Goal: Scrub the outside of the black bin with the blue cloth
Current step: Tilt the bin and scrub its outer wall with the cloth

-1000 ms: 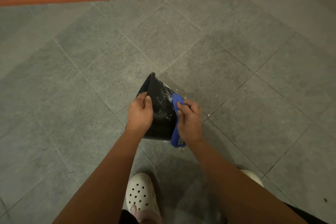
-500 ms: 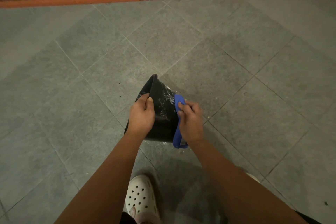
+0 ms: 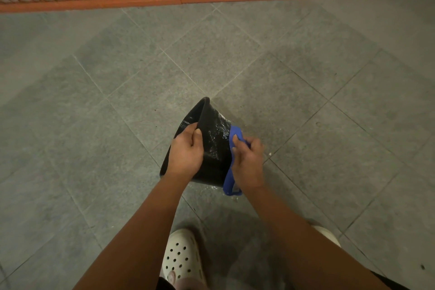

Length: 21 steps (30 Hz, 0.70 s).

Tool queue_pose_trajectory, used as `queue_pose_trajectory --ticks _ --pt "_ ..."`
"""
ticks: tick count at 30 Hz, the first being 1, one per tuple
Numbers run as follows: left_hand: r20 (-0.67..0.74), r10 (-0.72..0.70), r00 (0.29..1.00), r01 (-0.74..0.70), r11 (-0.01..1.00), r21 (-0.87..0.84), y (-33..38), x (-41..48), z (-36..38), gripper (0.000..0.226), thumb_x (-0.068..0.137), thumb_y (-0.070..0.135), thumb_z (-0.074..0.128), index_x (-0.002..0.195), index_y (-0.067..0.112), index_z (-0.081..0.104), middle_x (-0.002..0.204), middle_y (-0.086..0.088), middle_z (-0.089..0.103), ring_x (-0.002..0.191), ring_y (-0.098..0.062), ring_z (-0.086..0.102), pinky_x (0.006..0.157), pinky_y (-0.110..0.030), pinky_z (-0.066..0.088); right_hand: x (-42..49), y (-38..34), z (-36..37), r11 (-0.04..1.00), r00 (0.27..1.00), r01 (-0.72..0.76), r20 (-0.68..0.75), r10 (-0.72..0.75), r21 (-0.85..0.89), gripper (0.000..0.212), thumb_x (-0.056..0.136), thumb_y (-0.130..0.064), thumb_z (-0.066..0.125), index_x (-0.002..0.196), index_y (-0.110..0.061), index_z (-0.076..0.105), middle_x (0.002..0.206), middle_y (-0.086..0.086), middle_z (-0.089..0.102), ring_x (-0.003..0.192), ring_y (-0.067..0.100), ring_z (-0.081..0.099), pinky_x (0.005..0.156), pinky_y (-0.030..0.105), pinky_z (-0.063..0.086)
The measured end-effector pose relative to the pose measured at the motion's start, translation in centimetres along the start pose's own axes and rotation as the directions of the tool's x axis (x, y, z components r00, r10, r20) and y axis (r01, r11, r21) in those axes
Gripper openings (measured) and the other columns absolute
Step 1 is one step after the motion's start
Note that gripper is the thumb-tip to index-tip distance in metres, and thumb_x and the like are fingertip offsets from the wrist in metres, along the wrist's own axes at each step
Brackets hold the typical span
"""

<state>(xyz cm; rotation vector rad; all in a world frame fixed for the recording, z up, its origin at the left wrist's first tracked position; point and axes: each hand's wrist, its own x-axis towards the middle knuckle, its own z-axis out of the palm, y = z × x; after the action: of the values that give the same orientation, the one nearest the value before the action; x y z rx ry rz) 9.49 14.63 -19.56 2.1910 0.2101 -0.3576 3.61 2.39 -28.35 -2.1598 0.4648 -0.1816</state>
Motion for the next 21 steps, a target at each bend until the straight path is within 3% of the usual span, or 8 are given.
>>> queue_pose_trajectory --ticks 5,7,10,13,14,16,19,21 --pt "0.016 -0.007 1.0 0.007 1.0 0.004 -0.3 0.1 -0.1 0.035 0.101 0.023 0.038 0.129 0.009 0.054 0.089 -0.014 0.067 0.084 -0.027 0.065 0.082 -0.04 0.055 -1.6 -1.4 0.2 0.98 0.98 0.199 0.017 -0.199 -0.02 0.033 0.088 -0.017 0.049 0.111 0.001 0.064 0.109 0.015 0.049 0.101 0.02 0.043 0.098 0.01 0.027" --pt "0.027 0.001 1.0 -0.001 1.0 0.0 -0.2 0.0 -0.1 0.033 0.101 0.023 0.038 0.126 0.011 0.056 0.089 -0.013 0.067 0.084 -0.027 0.066 0.082 -0.041 0.055 -0.1 -1.5 0.5 0.991 0.991 0.133 0.028 -0.134 0.004 0.035 0.093 -0.026 0.046 0.112 -0.003 0.063 0.112 0.01 0.049 0.104 0.016 0.044 0.098 0.013 0.032" --pt "0.019 -0.015 1.0 0.016 1.0 -0.016 -0.1 0.0 -0.1 0.031 0.101 0.024 0.037 0.121 0.013 0.058 0.089 -0.006 0.067 0.084 -0.018 0.065 0.085 -0.041 0.054 1.3 -0.9 0.2 0.999 0.999 0.051 0.012 -0.05 -0.004 0.028 0.096 -0.027 0.048 0.112 -0.007 0.059 0.112 0.003 0.045 0.101 0.011 0.043 0.096 0.031 0.042" --pt "-0.003 -0.065 0.998 0.065 0.998 -0.023 -0.2 0.1 -0.4 0.035 0.101 0.027 0.037 0.127 0.012 0.055 0.093 -0.001 0.064 0.089 -0.011 0.061 0.091 -0.04 0.051 0.0 0.6 -0.2 0.998 1.0 -0.007 0.026 0.008 -0.063 0.028 0.096 -0.029 0.047 0.113 -0.011 0.058 0.116 0.005 0.044 0.099 0.006 0.039 0.097 0.024 0.039" --pt "-0.003 -0.066 0.998 0.066 0.998 -0.024 -0.3 0.2 -0.4 0.036 0.101 0.027 0.038 0.129 0.011 0.055 0.094 -0.001 0.064 0.089 -0.011 0.061 0.092 -0.039 0.05 -0.9 0.8 -0.3 0.996 1.0 0.002 0.026 0.0 -0.087 0.034 0.095 -0.033 0.044 0.116 -0.01 0.059 0.118 0.009 0.045 0.102 0.007 0.038 0.096 0.02 0.038" --pt "0.002 -0.055 0.998 0.055 0.998 -0.023 -0.4 0.3 -0.4 0.036 0.101 0.026 0.038 0.129 0.01 0.055 0.088 0.001 0.063 0.084 -0.01 0.061 0.087 -0.035 0.051 -2.4 0.4 -0.1 0.997 0.998 0.068 0.02 -0.067 -0.047 0.039 0.091 -0.028 0.043 0.114 -0.003 0.062 0.114 0.018 0.049 0.103 0.016 0.041 0.092 0.027 0.04" --pt "0.032 -0.028 0.999 0.028 1.0 0.002 -0.2 0.2 -0.2 0.035 0.101 0.024 0.038 0.128 0.01 0.055 0.084 -0.008 0.066 0.079 -0.023 0.065 0.079 -0.038 0.054 -1.9 -0.9 0.0 0.976 0.976 0.215 0.023 -0.214 -0.038 0.034 0.088 -0.018 0.047 0.112 0.0 0.063 0.111 0.021 0.053 0.105 0.023 0.043 0.095 0.024 0.036" --pt "0.033 -0.024 0.999 0.024 1.0 0.007 0.0 0.2 -0.1 0.035 0.101 0.024 0.038 0.127 0.011 0.056 0.088 -0.013 0.068 0.083 -0.027 0.066 0.079 -0.04 0.055 -0.3 -1.4 0.0 0.975 0.975 0.22 0.041 -0.218 -0.038 0.028 0.088 -0.012 0.053 0.112 -0.002 0.064 0.114 0.018 0.055 0.107 0.026 0.046 0.097 0.021 0.033"
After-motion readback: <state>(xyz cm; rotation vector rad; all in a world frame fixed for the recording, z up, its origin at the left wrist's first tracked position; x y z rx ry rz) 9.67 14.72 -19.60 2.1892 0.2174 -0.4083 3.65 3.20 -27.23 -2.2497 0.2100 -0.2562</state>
